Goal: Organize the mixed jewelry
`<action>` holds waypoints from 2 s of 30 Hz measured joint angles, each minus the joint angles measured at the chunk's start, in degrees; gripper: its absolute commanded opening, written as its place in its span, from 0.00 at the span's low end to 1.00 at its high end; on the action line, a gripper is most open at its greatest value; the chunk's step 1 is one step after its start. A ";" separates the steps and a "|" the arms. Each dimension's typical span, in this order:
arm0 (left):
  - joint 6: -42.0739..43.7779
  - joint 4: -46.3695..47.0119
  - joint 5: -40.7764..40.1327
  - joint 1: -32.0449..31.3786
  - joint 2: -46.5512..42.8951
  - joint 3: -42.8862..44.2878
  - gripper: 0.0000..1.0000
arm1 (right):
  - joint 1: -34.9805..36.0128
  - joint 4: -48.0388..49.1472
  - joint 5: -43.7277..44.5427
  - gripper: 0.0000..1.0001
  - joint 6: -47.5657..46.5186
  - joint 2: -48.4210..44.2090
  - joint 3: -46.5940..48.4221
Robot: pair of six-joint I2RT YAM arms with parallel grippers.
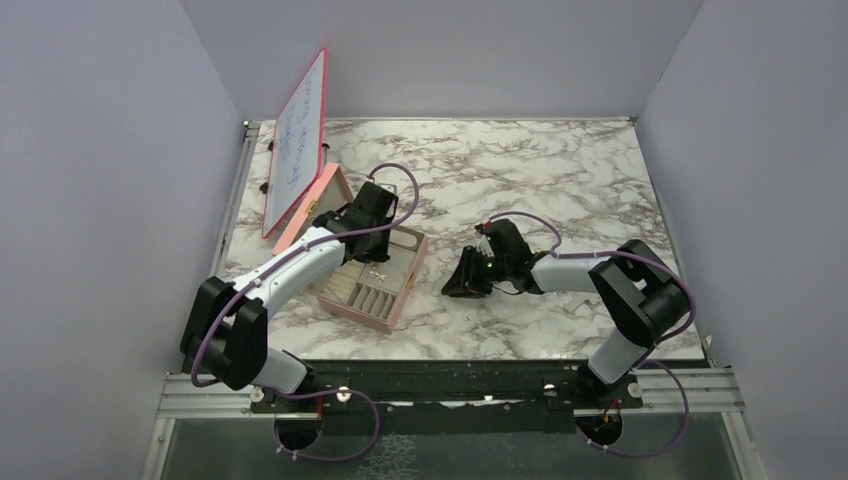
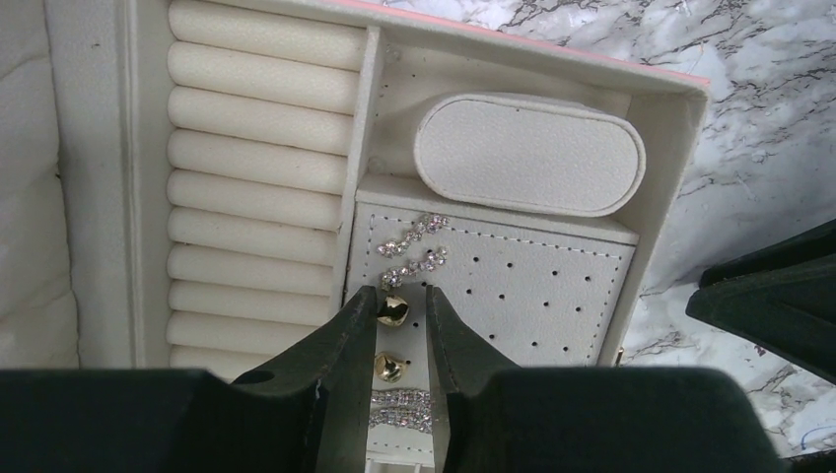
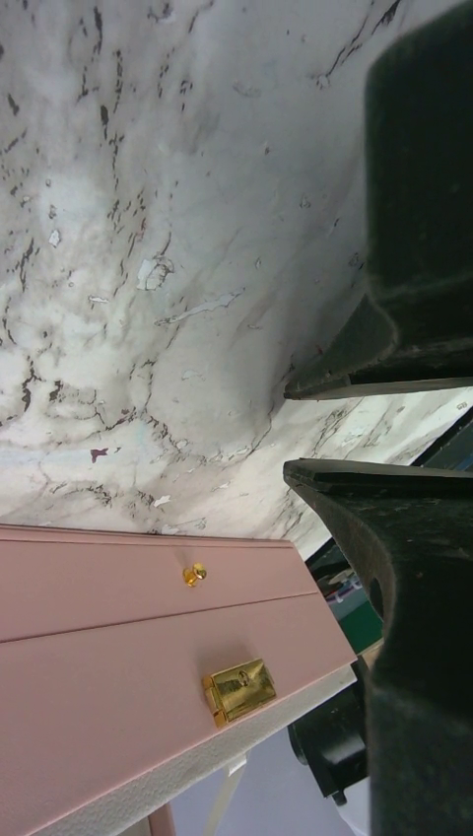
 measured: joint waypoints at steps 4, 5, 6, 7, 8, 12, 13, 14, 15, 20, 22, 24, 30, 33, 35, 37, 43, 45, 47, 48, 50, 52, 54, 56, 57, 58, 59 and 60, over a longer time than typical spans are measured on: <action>0.39 0.17 0.37 0.00 -0.76 -0.61 0.27 | 0.00 -0.04 0.07 0.34 0.00 -0.04 0.00; 0.46 0.20 0.42 0.00 -0.96 -0.72 0.27 | 0.00 -0.04 0.07 0.34 -0.02 -0.04 0.00; 0.57 0.22 0.50 0.00 -1.11 -0.81 0.27 | 0.00 -0.07 0.07 0.34 -0.02 -0.04 0.00; 0.63 0.20 0.52 -0.02 -1.27 -0.85 0.28 | 0.00 -0.07 0.07 0.33 -0.02 -0.04 0.00; 0.79 0.20 0.57 0.00 -1.36 -0.90 0.29 | 0.00 -0.09 0.07 0.33 -0.02 -0.04 0.00; 1.18 0.22 1.29 0.00 -1.44 -0.92 0.34 | 0.00 -0.26 0.11 0.33 -0.04 -0.13 0.00; 1.27 0.20 1.42 -0.02 -1.44 -0.94 0.35 | 0.00 -0.35 0.17 0.33 -0.07 -0.17 0.00; 1.36 0.20 1.51 -0.02 -1.44 -0.96 0.36 | 0.00 -0.46 0.24 0.33 -0.09 -0.24 0.00; 1.44 0.20 1.53 -0.02 -1.44 -0.96 0.38 | 0.00 -0.52 0.28 0.33 -0.09 -0.28 0.00; 1.70 0.22 1.55 -0.02 -1.44 -0.96 0.45 | 0.00 -0.61 0.46 0.33 -0.24 -0.31 0.00; 1.84 0.24 1.53 -0.02 -1.44 -0.96 0.47 | 0.00 -0.61 0.48 0.33 -0.24 -0.31 0.00; 1.88 0.39 1.53 -0.02 -1.44 -0.96 0.47 | 0.00 -0.63 0.48 0.33 -0.28 -0.31 0.02; 2.08 1.01 1.64 -0.02 -1.05 -0.96 0.40 | 0.00 -0.66 0.50 0.33 -0.44 -0.31 0.02; 2.23 1.22 2.03 0.00 -1.05 -1.05 0.36 | 0.00 -0.66 0.50 0.32 -0.46 -0.31 0.02; 2.29 1.33 2.51 -0.02 -1.05 -1.11 0.35 | 0.00 -0.66 0.48 0.32 -0.48 -0.31 0.02; 2.32 1.40 2.82 0.00 -1.05 -1.16 0.34 | 0.00 -0.66 0.48 0.32 -0.46 -0.31 0.02; 2.49 1.90 3.65 0.00 -1.07 -1.33 0.33 | 0.00 -0.66 0.48 0.32 -0.48 -0.31 0.02; 2.58 2.05 3.85 0.00 -1.11 -1.38 0.33 | 0.00 -0.68 0.48 0.32 -0.48 -0.31 0.02; 2.67 2.16 4.07 0.00 -1.14 -1.42 0.35 | 0.00 -0.68 0.50 0.32 -0.48 -0.31 0.02; 2.71 2.16 4.13 0.00 -1.16 -1.42 0.37 | 0.00 -0.70 0.52 0.32 -0.48 -0.31 0.02; 2.69 2.16 4.17 0.00 -1.27 -1.42 0.41 | 0.00 -0.92 0.76 0.32 -0.50 -0.31 0.09; 2.62 2.16 4.39 0.00 -1.40 -1.42 0.44 | 0.00 -1.79 1.14 0.32 -0.83 -0.46 0.48; 2.34 2.16 4.94 0.00 -1.53 -1.42 0.47 | 0.00 -3.32 1.88 0.32 -1.38 -0.87 1.07; 1.90 2.16 6.34 0.00 -1.68 -1.36 0.52 | -0.02 -5.38 3.69 0.32 -2.36 -1.33 2.21; 1.57 2.19 7.13 0.00 -1.86 -1.31 0.55 | -0.02 -6.67 5.05 0.32 -3.06 -1.60 3.04; 1.36 2.16 7.93 0.00 -2.08 -1.25 0.57 | -0.11 -8.04 6.56 0.32 -3.82 -1.97 3.98; 1.03 2.19 8.66 0.00 -2.51 -1.16 0.60 | -0.24 -9.38 8.24 0.32 -4.59 -2.47 4.94; 0.66 2.23 9.29 0.00 -3.08 -1.03 0.61 | -0.48 -10.69 9.97 0.32 -5.51 -3.04 5.88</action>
